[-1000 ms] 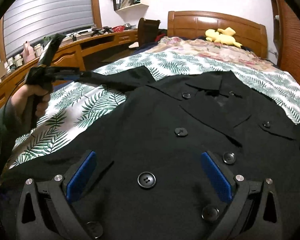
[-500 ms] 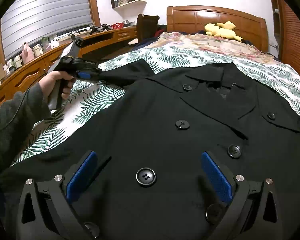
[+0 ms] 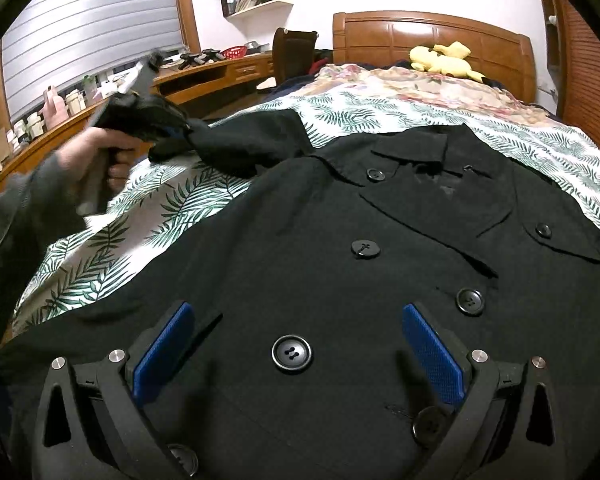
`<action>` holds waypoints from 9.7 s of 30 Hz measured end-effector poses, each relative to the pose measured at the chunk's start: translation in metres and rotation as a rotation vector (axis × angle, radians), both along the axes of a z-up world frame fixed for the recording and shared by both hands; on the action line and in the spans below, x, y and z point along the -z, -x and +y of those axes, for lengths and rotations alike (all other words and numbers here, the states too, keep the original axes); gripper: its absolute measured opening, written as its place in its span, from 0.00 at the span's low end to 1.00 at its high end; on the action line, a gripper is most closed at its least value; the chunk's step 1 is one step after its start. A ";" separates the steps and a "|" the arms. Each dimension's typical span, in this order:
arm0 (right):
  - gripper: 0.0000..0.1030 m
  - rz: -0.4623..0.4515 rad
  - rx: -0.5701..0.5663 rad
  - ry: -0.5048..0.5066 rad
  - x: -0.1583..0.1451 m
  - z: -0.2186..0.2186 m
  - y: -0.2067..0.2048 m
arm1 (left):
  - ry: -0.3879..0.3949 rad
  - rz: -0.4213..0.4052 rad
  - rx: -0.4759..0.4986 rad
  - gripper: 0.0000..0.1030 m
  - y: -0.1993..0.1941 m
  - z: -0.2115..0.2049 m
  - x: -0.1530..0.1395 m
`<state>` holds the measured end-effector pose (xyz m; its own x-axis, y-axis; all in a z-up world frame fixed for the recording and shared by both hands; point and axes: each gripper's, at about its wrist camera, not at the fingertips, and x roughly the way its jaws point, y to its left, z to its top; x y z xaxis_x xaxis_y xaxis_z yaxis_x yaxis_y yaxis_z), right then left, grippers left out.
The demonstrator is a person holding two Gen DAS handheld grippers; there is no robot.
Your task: Fold large clothes
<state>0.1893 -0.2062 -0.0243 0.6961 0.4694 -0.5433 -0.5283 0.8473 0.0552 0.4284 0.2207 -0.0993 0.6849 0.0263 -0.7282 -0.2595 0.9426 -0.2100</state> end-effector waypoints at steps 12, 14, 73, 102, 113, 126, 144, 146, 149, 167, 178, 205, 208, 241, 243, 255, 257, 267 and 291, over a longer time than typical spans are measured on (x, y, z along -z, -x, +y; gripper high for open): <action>1.00 -0.005 0.001 -0.014 0.001 -0.001 0.000 | -0.169 -0.088 0.211 0.06 0.084 -0.115 -0.070; 1.00 -0.006 0.003 -0.017 0.001 -0.001 0.000 | -0.214 -0.081 0.235 0.10 0.093 -0.128 -0.069; 1.00 -0.084 0.062 -0.010 -0.025 -0.046 0.046 | -0.292 -0.189 0.132 0.23 0.143 -0.117 -0.125; 1.00 -0.143 0.187 0.038 -0.042 -0.066 0.101 | -0.376 -0.330 0.438 0.71 0.286 -0.267 -0.146; 0.99 -0.122 0.094 0.042 -0.042 -0.038 0.106 | -0.309 -0.341 0.378 0.78 0.327 -0.231 -0.145; 0.85 0.001 -0.217 0.027 -0.016 0.051 0.101 | -0.272 -0.273 0.261 0.78 0.351 -0.155 -0.108; 0.43 0.071 -0.287 0.174 0.011 0.092 0.056 | -0.282 -0.237 0.243 0.78 0.383 -0.102 -0.102; 0.29 0.063 -0.275 0.175 0.007 0.084 0.054 | -0.276 -0.249 0.241 0.78 0.384 -0.100 -0.104; 0.25 0.041 -0.258 0.143 -0.002 0.070 0.057 | -0.259 -0.273 0.238 0.78 0.384 -0.097 -0.105; 0.24 -0.165 0.048 0.019 -0.053 -0.097 0.144 | -0.180 -0.305 0.284 0.78 0.359 -0.122 -0.090; 0.28 -0.166 0.243 0.120 -0.031 -0.121 0.142 | -0.182 -0.303 0.353 0.78 0.314 -0.155 -0.085; 0.53 -0.123 0.414 0.039 -0.044 -0.133 0.141 | -0.161 -0.277 0.438 0.78 0.192 -0.220 -0.009; 0.53 -0.113 0.428 0.022 -0.039 -0.135 0.139 | -0.157 -0.289 0.441 0.78 0.194 -0.220 -0.010; 0.08 -0.075 0.474 0.243 -0.015 -0.128 0.088 | -0.099 -0.307 0.445 0.78 0.217 -0.193 -0.023; 0.09 -0.053 0.492 0.239 -0.016 -0.134 0.078 | -0.100 -0.309 0.436 0.78 0.220 -0.189 -0.025; 0.47 -0.075 0.497 0.170 -0.028 -0.136 0.065 | -0.137 -0.287 0.420 0.78 0.233 -0.184 -0.023; 0.47 -0.082 0.452 0.151 -0.028 -0.133 0.064 | -0.146 -0.284 0.426 0.78 0.234 -0.186 -0.022; 0.46 0.064 0.315 0.166 0.018 -0.127 -0.003 | -0.138 -0.277 0.451 0.78 0.230 -0.197 -0.023; 0.48 0.117 0.303 0.161 0.058 -0.124 -0.004 | -0.123 -0.262 0.521 0.78 0.215 -0.249 -0.014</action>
<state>0.1936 -0.3297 -0.0824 0.7194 0.1531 -0.6775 -0.2498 0.9672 -0.0467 0.2137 -0.0281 -0.0852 0.7868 -0.2878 -0.5459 0.2891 0.9534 -0.0860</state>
